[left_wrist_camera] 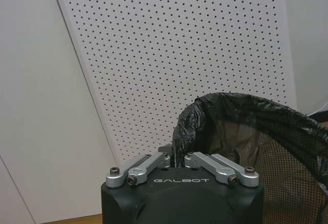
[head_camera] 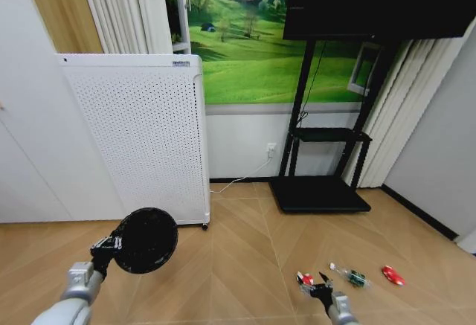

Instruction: Pick up the trash bin and place the garbage on the floor into it.

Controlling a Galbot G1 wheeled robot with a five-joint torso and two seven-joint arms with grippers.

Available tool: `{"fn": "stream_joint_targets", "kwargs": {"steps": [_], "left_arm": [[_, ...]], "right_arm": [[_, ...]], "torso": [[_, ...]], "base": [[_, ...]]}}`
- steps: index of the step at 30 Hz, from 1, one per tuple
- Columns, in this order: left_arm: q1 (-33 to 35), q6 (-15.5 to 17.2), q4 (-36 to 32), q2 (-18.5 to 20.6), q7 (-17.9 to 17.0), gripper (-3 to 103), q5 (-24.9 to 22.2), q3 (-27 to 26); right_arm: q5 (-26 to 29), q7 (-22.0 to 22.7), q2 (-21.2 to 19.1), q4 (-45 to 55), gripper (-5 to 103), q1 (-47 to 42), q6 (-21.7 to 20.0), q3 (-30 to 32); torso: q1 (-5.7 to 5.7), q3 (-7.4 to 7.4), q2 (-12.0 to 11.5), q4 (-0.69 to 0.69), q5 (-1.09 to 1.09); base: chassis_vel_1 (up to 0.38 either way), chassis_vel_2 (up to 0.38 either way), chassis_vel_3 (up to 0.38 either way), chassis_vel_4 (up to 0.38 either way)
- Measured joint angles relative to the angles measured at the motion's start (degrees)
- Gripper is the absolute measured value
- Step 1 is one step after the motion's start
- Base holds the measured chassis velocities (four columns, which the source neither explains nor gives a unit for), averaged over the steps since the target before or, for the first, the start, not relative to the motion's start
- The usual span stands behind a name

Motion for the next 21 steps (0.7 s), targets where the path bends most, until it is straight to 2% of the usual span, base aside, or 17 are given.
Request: {"fn": "stream_joint_targets", "kwargs": {"steps": [5, 9, 21], "left_arm": [[-0.02, 0.06, -0.79, -0.90, -0.10, 7, 1.55, 1.72], [0.11, 0.08, -1.15, -1.08, -0.10, 7, 2.04, 2.26], [0.09, 0.17, -1.87, -1.86, -0.14, 7, 3.47, 3.57]], "right_arm": [[0.20, 1.24, 0.85, -10.74, 100, 7.48, 0.46, -3.37], [0.03, 1.71, 1.22, -13.00, 100, 8.43, 0.03, -4.10], [-3.18, 2.59, 5.59, -21.08, 100, 11.77, 0.08, -4.43]], "torso": [[0.00, 0.00, 0.00, 0.00, 0.00], [0.00, 0.00, 0.00, -0.02, -0.02], [0.00, 0.00, 0.00, -0.02, -0.01]], "base": [[0.000, 0.000, 0.000, 0.000], [0.000, 0.000, 0.000, 0.000], [0.000, 0.000, 0.000, 0.000]]}}
